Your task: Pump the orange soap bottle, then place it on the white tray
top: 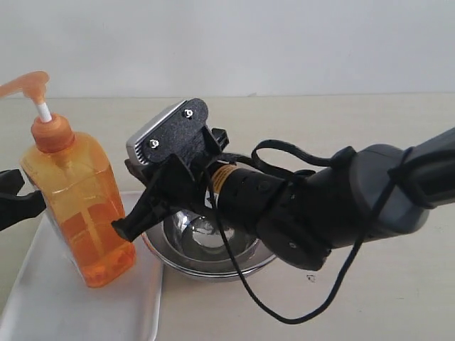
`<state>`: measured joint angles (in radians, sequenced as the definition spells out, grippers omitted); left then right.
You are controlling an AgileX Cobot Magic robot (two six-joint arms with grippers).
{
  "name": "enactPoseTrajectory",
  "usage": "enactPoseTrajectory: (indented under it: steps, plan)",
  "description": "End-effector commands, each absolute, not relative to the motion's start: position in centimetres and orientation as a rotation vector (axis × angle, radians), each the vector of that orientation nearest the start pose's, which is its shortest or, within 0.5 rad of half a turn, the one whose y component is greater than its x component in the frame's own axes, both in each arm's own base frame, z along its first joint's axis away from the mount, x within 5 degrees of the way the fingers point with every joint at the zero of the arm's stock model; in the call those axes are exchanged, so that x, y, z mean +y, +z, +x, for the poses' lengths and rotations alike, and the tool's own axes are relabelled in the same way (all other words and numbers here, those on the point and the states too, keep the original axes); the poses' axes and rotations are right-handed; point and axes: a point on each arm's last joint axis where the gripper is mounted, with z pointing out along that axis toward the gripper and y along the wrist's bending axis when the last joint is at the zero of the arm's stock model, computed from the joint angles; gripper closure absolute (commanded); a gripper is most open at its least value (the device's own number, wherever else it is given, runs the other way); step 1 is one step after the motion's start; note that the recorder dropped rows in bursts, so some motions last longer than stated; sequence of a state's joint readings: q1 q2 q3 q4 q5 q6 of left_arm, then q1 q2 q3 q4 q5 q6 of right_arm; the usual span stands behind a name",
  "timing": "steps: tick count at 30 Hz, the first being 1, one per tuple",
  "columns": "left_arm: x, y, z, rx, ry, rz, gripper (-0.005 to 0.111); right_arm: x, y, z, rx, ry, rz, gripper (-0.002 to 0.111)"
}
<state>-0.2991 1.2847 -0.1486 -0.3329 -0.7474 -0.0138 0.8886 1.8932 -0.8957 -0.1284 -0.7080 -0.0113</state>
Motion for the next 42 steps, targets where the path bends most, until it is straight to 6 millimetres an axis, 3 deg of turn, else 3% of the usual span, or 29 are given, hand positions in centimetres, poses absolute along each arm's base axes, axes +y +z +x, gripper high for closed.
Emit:
enactPoseTrajectory:
  steps: [1,17,29,42]
  plan:
    - [-3.5,17.0,18.4,1.882,-0.163,-0.122,0.102,31.3,16.7,23.8,1.577,0.71,-0.954,0.108]
    - [-3.5,17.3,18.5,1.858,-0.144,-0.1,0.102,33.5,15.9,20.4,1.585,0.795,-1.057,0.108]
    - [-3.0,16.7,18.3,1.915,-0.111,-0.154,0.102,33.1,15.9,20.6,1.626,0.702,-1.093,0.108]
    - [-2.1,17.9,16.8,1.944,-0.067,-0.222,0.102,33.0,16.7,20.5,1.597,0.692,-1.1,0.108]
